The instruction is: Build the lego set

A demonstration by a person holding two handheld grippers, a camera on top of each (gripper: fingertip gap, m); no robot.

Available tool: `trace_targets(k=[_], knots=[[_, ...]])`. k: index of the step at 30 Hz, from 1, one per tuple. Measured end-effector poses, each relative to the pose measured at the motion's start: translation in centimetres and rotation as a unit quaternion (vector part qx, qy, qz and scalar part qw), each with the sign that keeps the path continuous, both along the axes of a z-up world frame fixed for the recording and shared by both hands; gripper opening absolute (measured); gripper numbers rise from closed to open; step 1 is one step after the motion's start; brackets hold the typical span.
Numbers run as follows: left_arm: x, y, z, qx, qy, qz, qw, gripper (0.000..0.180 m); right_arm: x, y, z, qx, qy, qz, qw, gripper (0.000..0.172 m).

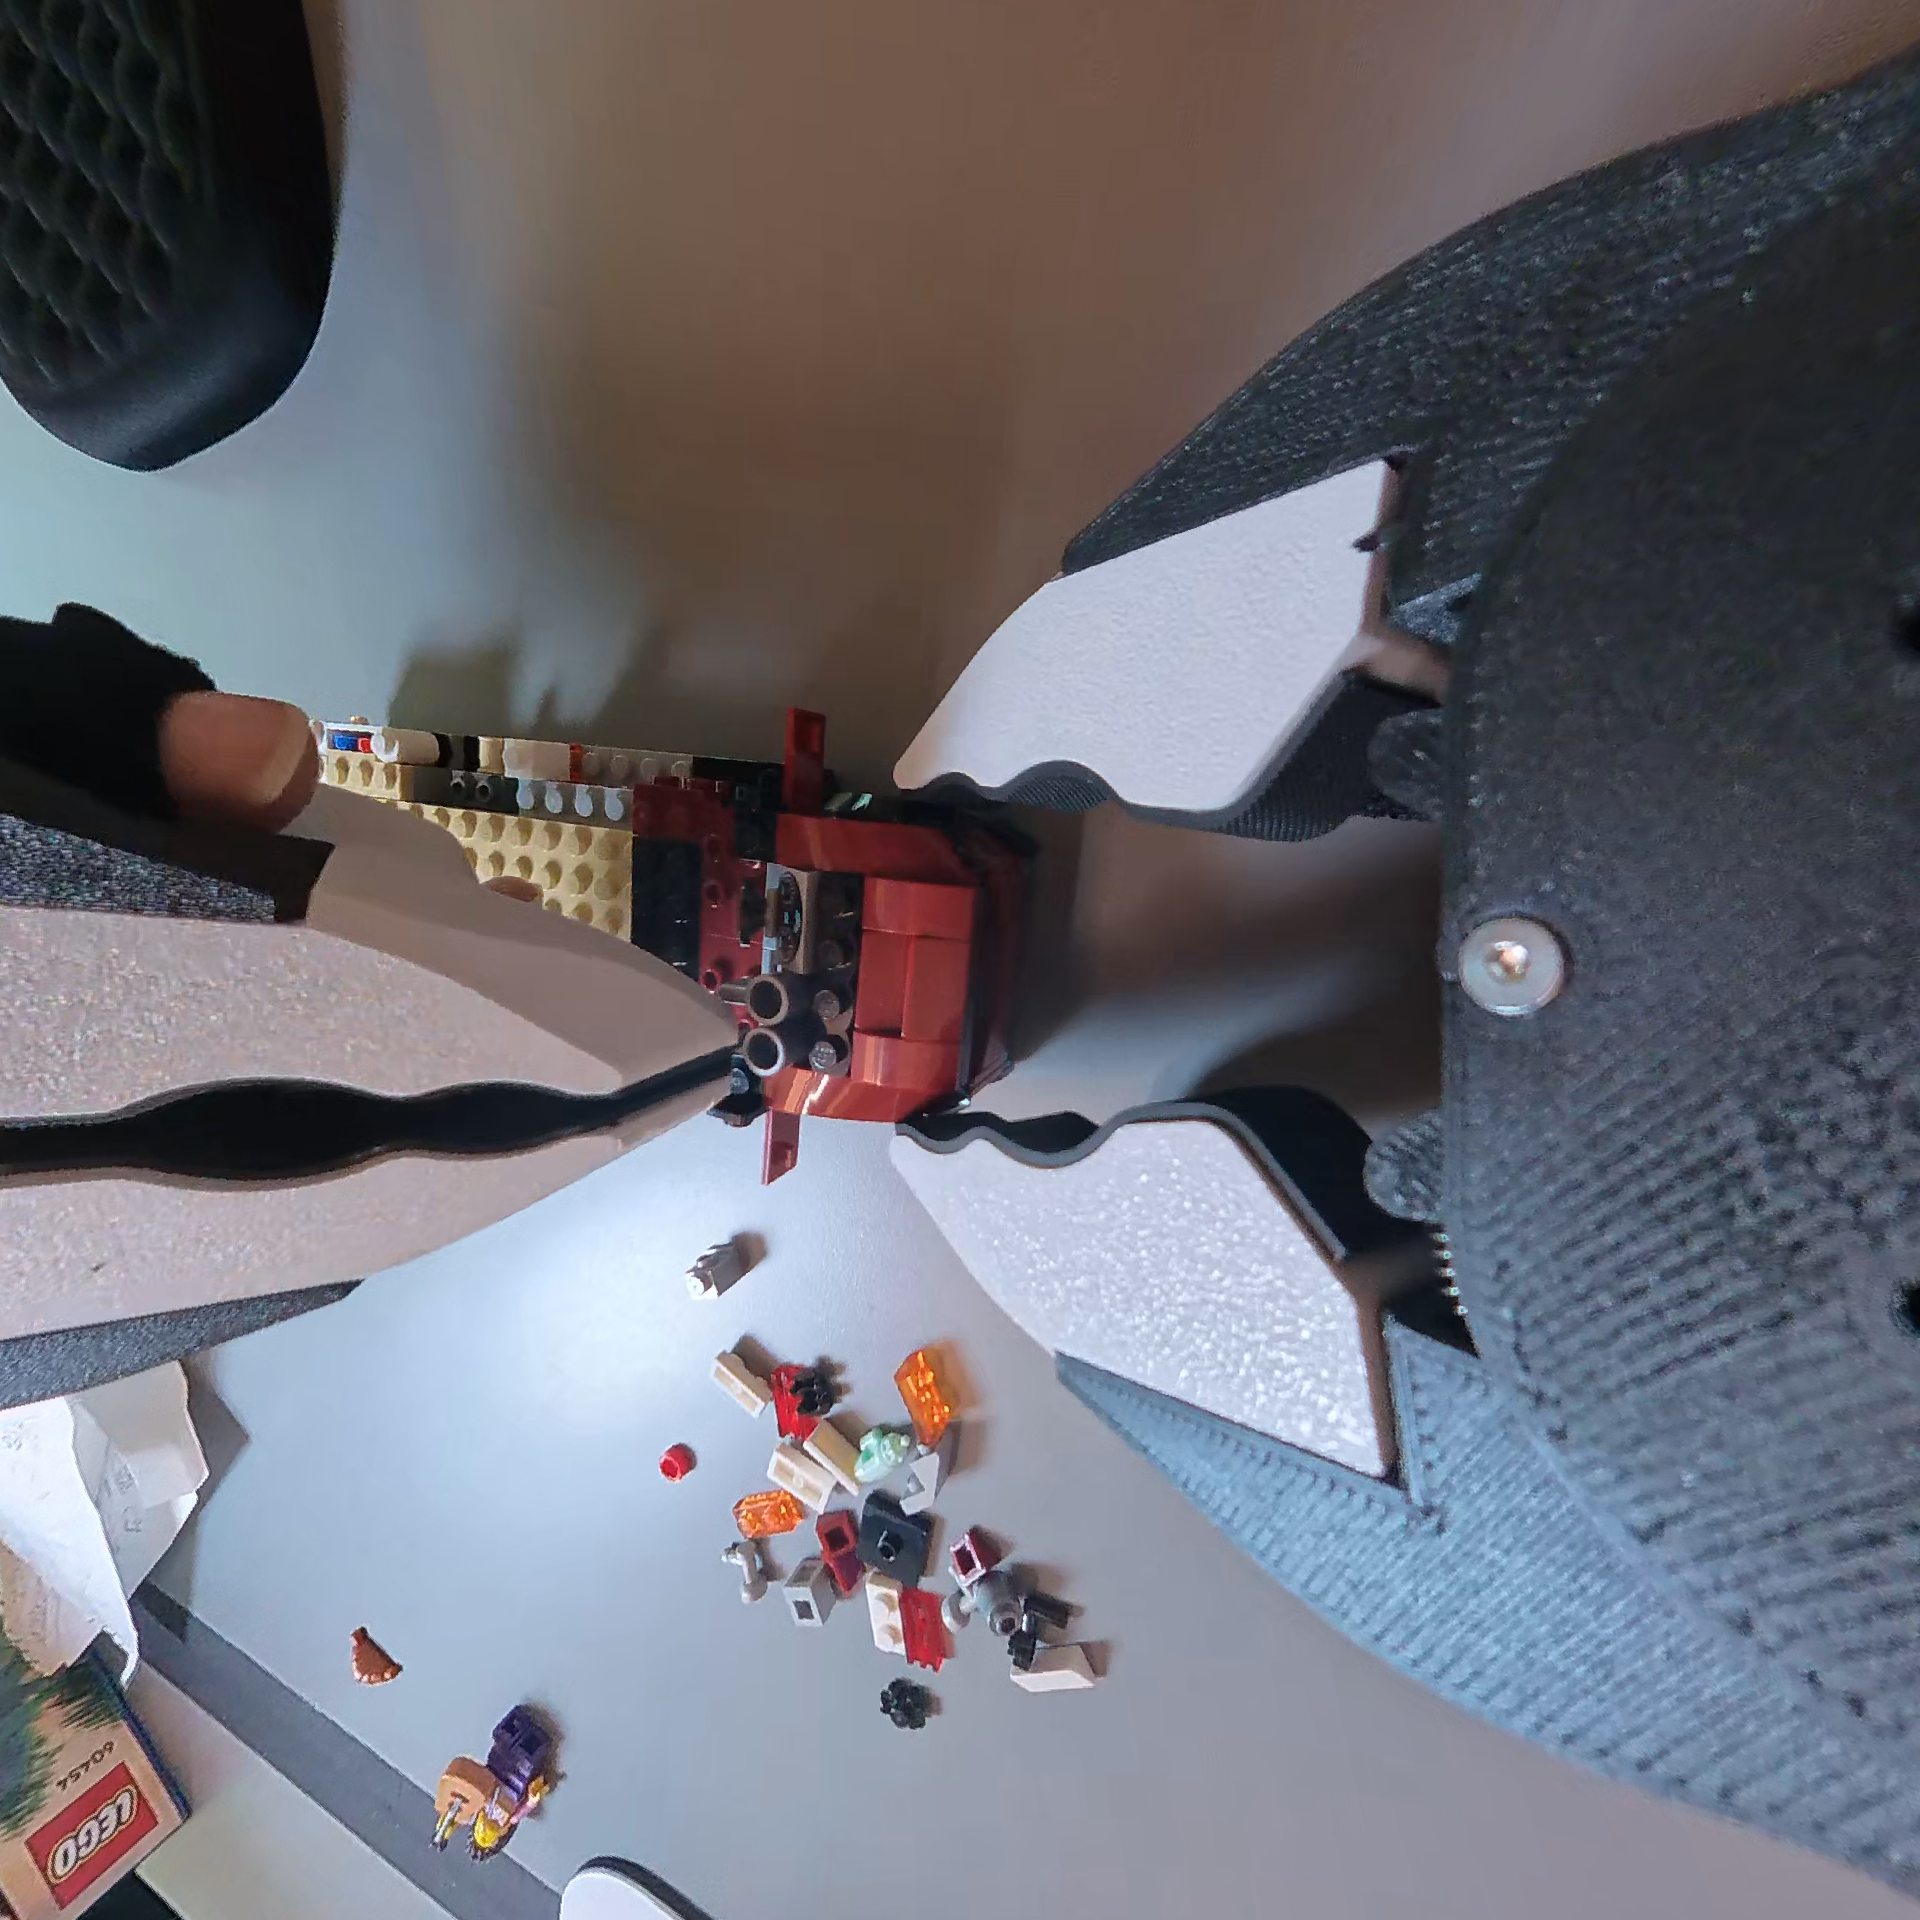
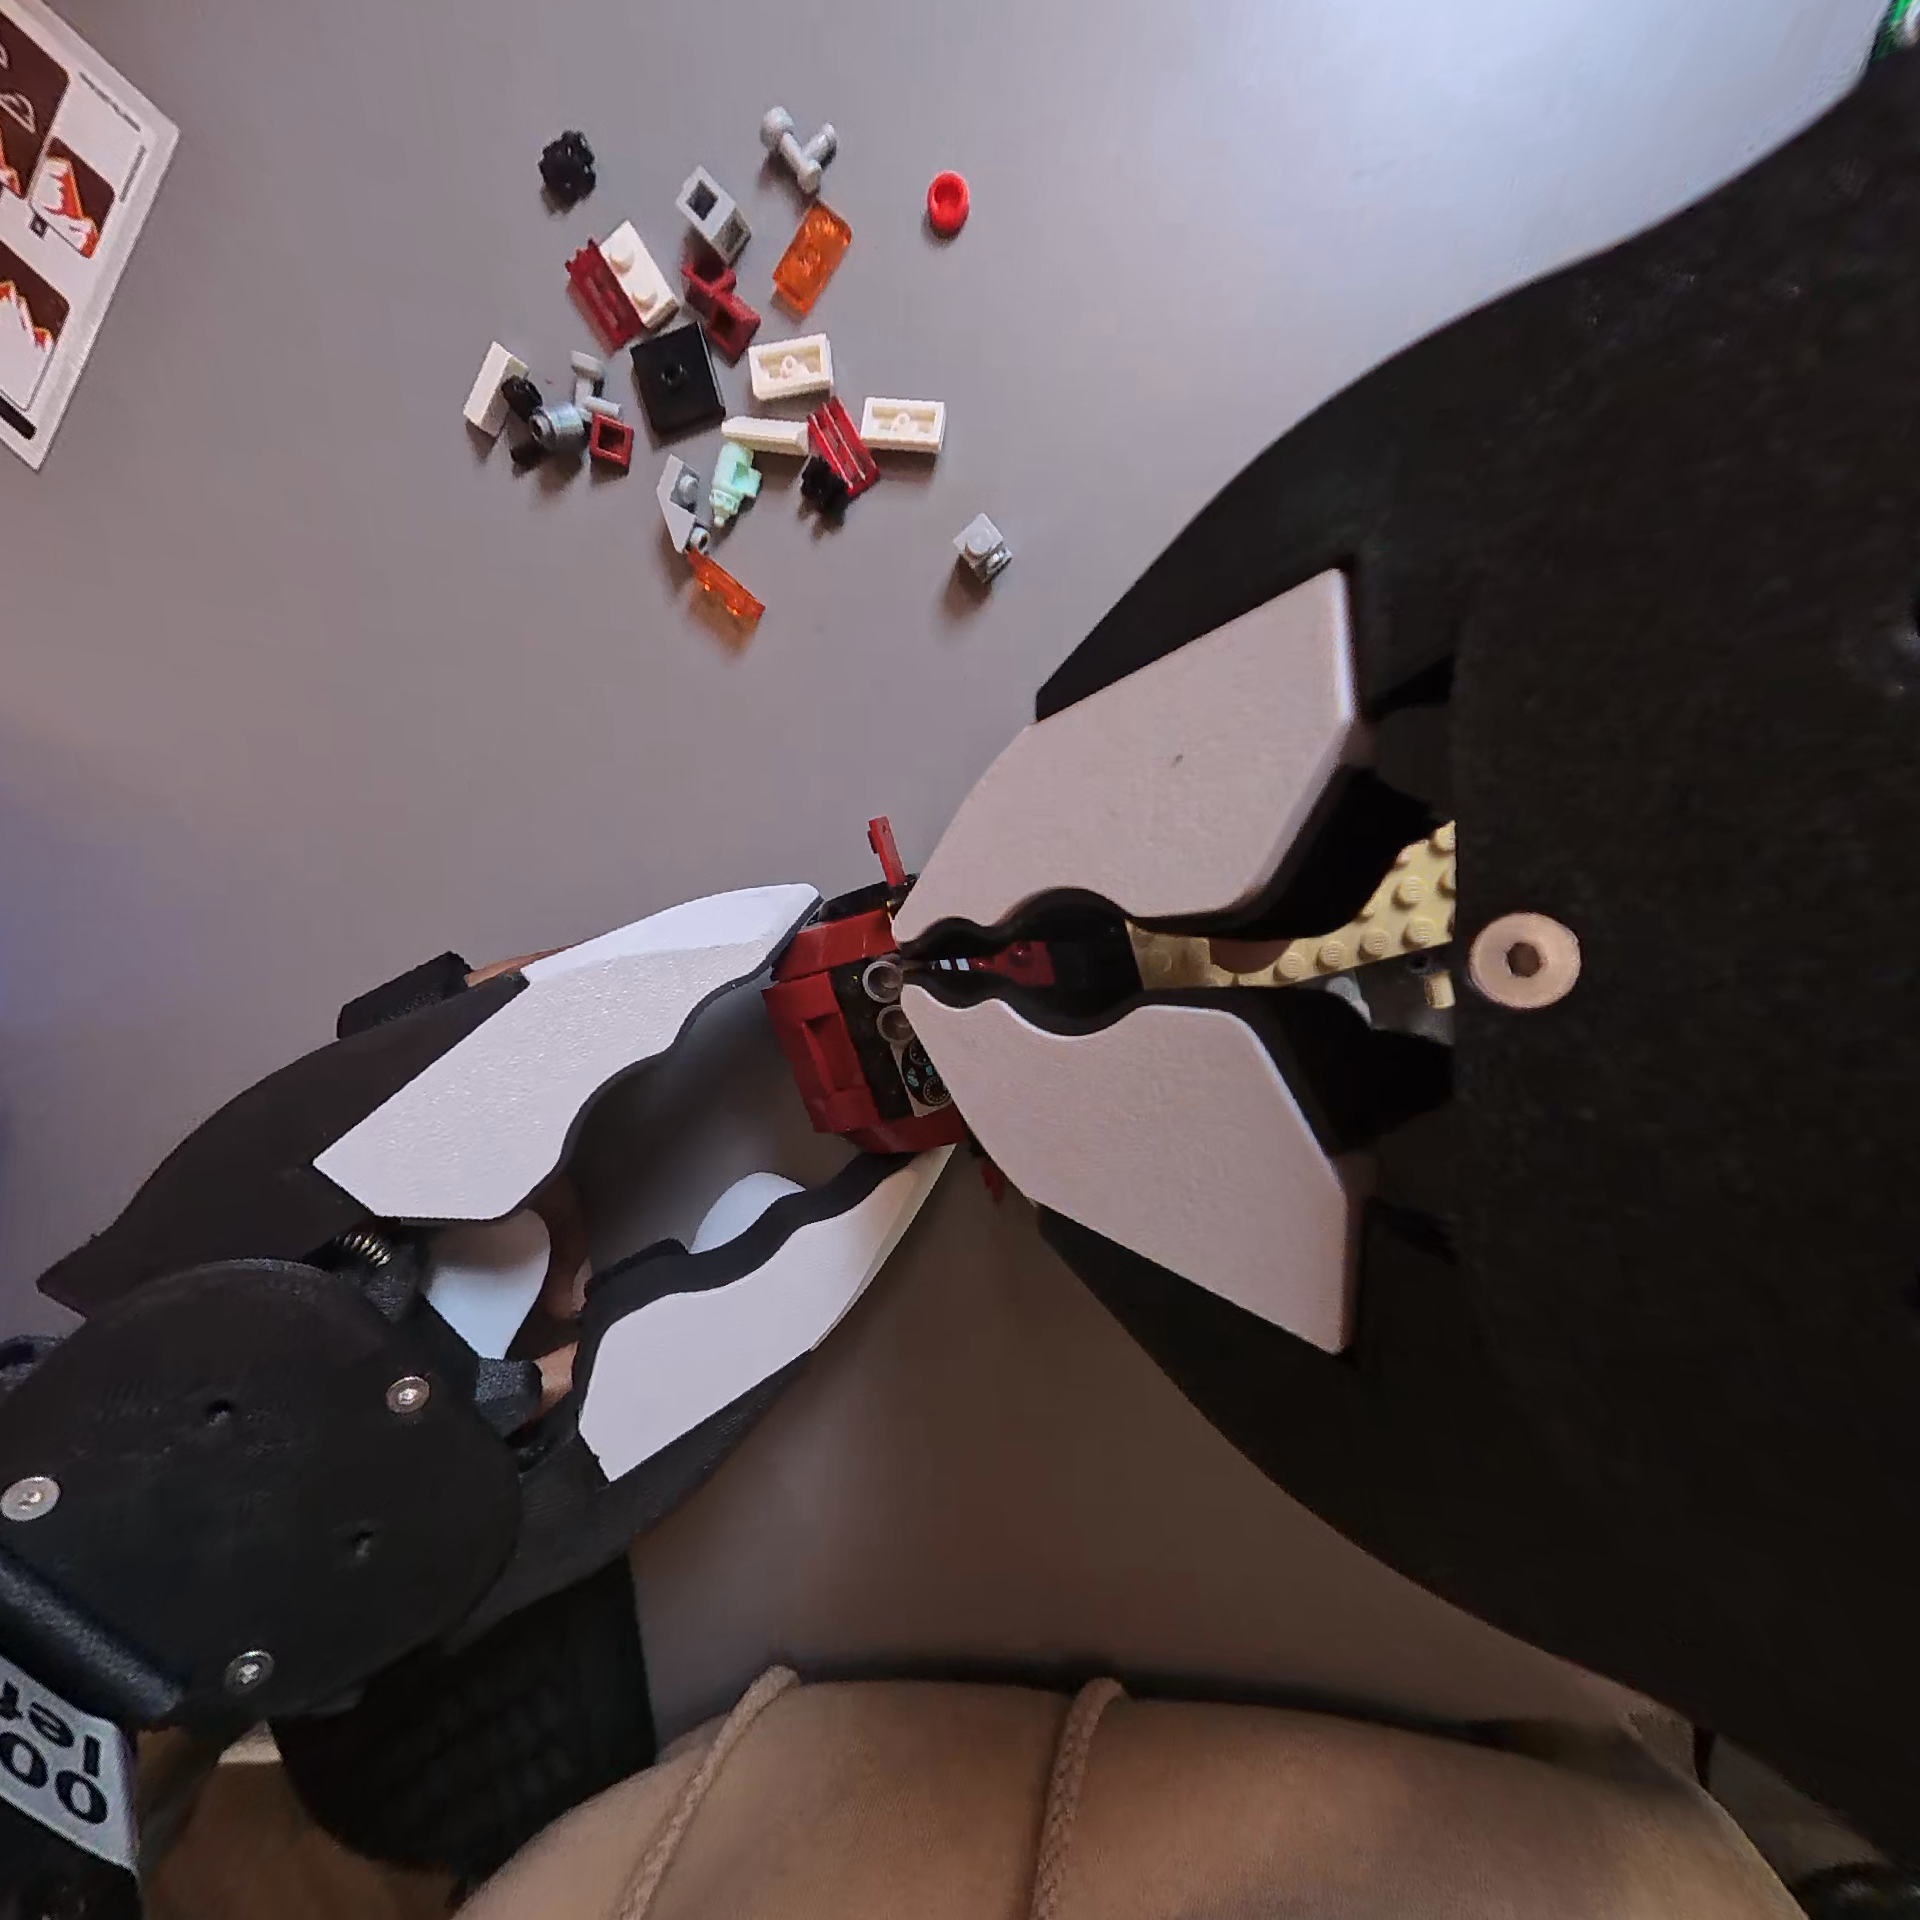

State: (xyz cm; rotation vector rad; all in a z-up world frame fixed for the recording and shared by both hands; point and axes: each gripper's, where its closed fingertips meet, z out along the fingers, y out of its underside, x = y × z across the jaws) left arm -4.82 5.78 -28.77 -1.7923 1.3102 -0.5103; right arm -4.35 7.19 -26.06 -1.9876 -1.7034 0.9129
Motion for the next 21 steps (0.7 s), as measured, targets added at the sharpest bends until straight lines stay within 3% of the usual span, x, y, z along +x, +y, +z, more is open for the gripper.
trace_targets(k=[21], knots=[[-0.03,-0.07,-0.02,-0.002,0.0,0.0,1.0,0.057,0.03,-0.11,0.07,-0.077,0.009,-0.044,0.996,0.002]])
